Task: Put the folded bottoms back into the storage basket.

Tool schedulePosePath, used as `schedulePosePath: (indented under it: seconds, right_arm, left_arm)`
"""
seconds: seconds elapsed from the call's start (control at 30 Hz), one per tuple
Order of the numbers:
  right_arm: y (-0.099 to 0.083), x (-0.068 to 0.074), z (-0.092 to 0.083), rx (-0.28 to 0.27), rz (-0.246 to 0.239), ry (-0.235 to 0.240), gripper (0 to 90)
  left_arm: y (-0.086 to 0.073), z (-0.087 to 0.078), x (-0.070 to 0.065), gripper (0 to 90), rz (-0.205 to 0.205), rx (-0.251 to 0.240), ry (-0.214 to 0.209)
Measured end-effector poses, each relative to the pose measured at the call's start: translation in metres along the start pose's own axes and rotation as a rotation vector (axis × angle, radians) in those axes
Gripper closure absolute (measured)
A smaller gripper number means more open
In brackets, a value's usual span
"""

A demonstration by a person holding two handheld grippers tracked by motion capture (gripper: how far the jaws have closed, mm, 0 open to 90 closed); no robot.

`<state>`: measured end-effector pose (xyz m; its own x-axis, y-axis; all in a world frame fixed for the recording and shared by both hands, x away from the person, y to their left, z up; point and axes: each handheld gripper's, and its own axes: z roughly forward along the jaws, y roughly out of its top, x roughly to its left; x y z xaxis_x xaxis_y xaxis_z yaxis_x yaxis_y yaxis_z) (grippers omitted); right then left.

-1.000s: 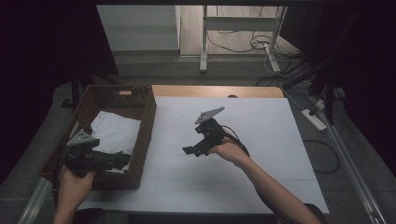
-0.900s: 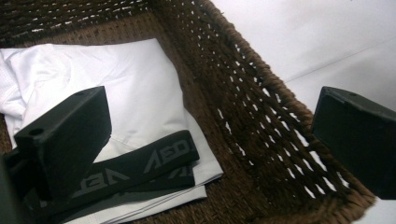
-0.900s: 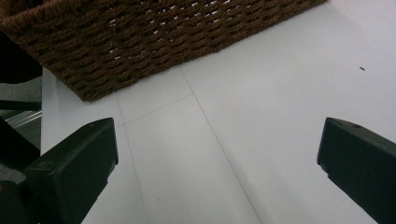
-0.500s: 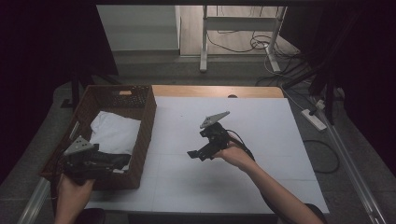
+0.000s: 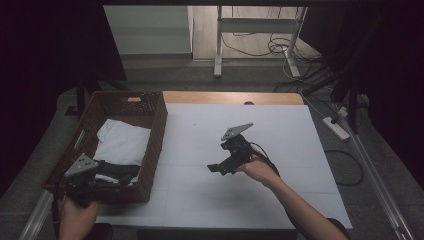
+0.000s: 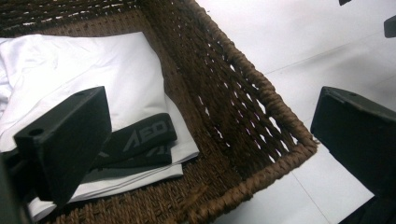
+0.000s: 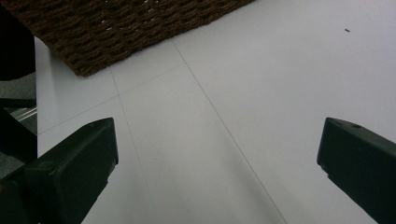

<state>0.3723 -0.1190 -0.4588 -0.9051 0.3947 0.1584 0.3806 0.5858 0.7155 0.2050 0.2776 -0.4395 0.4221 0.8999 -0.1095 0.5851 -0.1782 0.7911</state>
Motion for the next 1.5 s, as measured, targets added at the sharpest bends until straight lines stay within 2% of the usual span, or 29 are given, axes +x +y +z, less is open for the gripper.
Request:
schedulePosePath:
  seconds: [0.5,0.9,1.5]
  right_arm:
    - [-0.012,-0.001,-0.017,-0.017,0.028,-0.030,0.0]
    - [-0.022,0.002,-0.031,-0.010,0.011,-0.088,0.0]
    - [-0.043,0.004,-0.067,-0.057,0.064,-0.131,0.0]
  left_arm:
    - [-0.003,0.000,-0.006,0.0,0.008,-0.004,-0.015]
    - [-0.004,0.003,-0.006,0.0,0.014,0.004,-0.031]
    - [-0.004,0.005,-0.009,0.0,0.023,0.016,-0.046]
